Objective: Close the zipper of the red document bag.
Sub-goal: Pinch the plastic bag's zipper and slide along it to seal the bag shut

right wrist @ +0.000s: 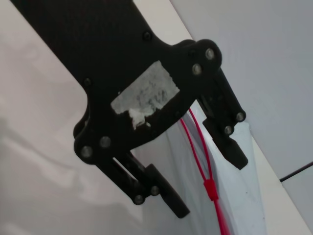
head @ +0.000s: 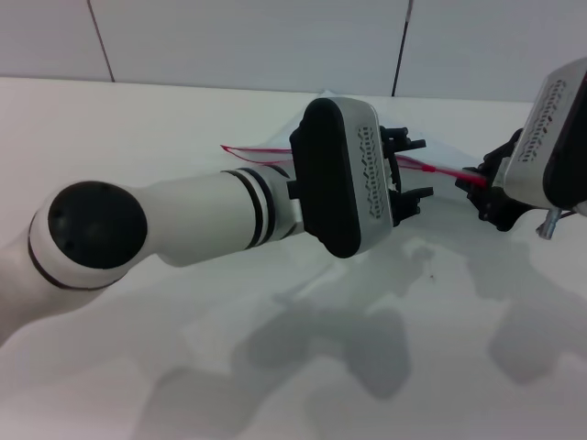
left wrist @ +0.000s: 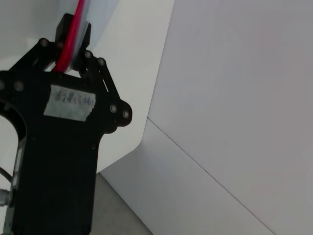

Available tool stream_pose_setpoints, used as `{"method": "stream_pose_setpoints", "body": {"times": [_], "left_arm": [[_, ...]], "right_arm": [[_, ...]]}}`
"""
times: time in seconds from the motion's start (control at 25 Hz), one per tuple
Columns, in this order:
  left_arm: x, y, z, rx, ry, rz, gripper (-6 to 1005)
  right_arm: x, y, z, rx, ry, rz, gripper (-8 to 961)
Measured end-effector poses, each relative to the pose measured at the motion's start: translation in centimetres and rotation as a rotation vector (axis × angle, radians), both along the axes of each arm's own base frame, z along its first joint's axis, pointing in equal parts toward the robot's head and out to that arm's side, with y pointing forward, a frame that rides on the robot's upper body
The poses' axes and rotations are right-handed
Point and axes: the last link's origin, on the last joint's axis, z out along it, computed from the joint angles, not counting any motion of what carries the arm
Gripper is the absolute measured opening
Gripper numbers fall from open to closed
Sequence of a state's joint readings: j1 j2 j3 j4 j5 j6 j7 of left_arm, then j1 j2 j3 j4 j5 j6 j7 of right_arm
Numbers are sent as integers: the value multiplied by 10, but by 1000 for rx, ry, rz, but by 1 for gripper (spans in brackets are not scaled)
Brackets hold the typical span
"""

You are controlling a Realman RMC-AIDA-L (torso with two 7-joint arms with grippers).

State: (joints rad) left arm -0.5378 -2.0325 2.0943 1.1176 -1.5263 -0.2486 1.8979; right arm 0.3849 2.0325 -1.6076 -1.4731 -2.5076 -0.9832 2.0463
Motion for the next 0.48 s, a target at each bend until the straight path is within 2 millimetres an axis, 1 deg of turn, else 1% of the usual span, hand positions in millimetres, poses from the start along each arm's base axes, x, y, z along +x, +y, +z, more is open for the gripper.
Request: {"method": "stream_pose_setpoints", "body": {"times": [0.48], "left_arm": [[1,1,-3,-8,12,-7,472]], "right_arm": [[0,0,0,1,-2,0,48]]}}
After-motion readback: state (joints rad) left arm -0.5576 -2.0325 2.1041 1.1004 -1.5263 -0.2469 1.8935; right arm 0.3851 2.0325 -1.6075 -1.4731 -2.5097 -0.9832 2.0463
